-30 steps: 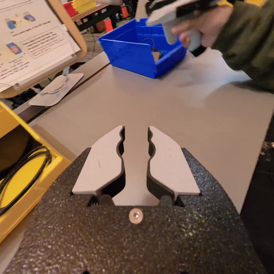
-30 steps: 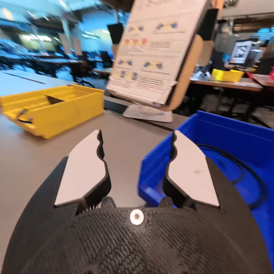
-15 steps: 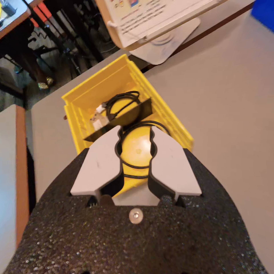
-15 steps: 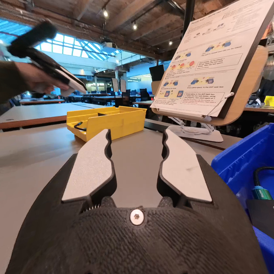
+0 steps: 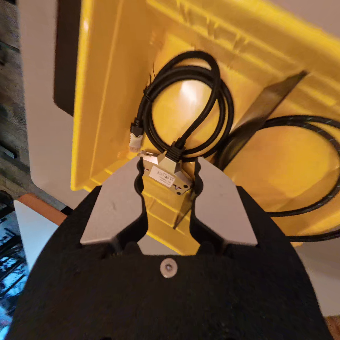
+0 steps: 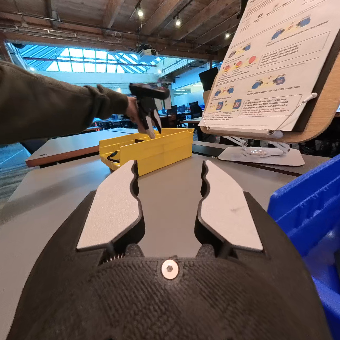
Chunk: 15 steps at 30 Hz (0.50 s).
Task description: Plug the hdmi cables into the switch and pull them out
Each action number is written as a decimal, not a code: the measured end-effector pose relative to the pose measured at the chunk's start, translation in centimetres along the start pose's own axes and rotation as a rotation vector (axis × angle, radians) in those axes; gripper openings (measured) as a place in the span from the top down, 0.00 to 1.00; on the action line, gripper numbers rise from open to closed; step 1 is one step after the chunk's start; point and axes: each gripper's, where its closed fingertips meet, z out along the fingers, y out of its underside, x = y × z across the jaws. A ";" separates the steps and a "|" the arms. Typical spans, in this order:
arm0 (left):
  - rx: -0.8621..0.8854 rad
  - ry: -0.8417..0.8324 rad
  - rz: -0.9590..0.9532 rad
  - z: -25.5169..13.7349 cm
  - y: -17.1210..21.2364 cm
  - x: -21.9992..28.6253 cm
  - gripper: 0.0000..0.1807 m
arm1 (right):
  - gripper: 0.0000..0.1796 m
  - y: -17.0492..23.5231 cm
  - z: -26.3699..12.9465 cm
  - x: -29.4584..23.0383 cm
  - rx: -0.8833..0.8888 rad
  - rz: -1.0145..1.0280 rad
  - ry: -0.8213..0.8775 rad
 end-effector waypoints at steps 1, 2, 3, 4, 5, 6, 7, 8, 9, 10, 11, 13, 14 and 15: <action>-0.026 0.020 0.032 0.9 0.1 0.0 0.71 | 0.63 0.0 0.0 -0.1 -0.002 0.002 -0.006; -0.045 0.050 0.058 1.6 0.1 0.1 0.71 | 0.63 0.1 0.1 -0.1 -0.004 0.005 -0.010; -0.069 0.080 0.080 2.4 0.2 0.3 0.71 | 0.63 0.1 0.1 -0.1 -0.007 0.008 -0.014; -0.101 0.101 0.105 3.1 0.4 0.5 0.71 | 0.63 0.1 0.1 -0.1 -0.009 0.010 -0.018; -0.137 0.115 0.136 3.8 0.7 0.6 0.71 | 0.63 0.1 0.1 -0.2 -0.010 0.010 -0.022; -0.173 0.127 0.164 4.5 1.0 0.7 0.72 | 0.63 0.1 0.1 -0.2 -0.009 0.010 -0.024; -0.207 0.132 0.181 5.0 1.2 0.7 0.75 | 0.63 0.1 0.1 -0.2 -0.009 0.009 -0.026; -0.235 0.141 0.190 5.6 1.4 0.8 0.75 | 0.63 0.1 0.1 -0.3 -0.010 0.008 -0.030; -0.256 0.153 0.198 6.1 1.6 0.9 0.75 | 0.63 0.1 0.1 -0.3 -0.011 0.008 -0.033; -0.273 0.160 0.207 6.5 1.8 1.0 0.76 | 0.63 0.1 0.1 -0.3 -0.012 0.008 -0.033; -0.275 0.160 0.218 6.7 1.7 0.9 0.83 | 0.63 0.1 0.1 -0.3 -0.012 0.008 -0.034; -0.251 0.177 0.241 7.0 1.4 1.3 0.88 | 0.63 0.1 0.1 -0.3 -0.011 0.011 -0.033; -0.244 0.161 0.265 7.1 1.4 1.2 0.88 | 0.63 0.1 0.1 -0.2 -0.010 0.015 -0.030; -0.232 0.143 0.285 7.1 1.4 1.1 0.88 | 0.63 0.1 0.1 -0.2 -0.007 0.018 -0.029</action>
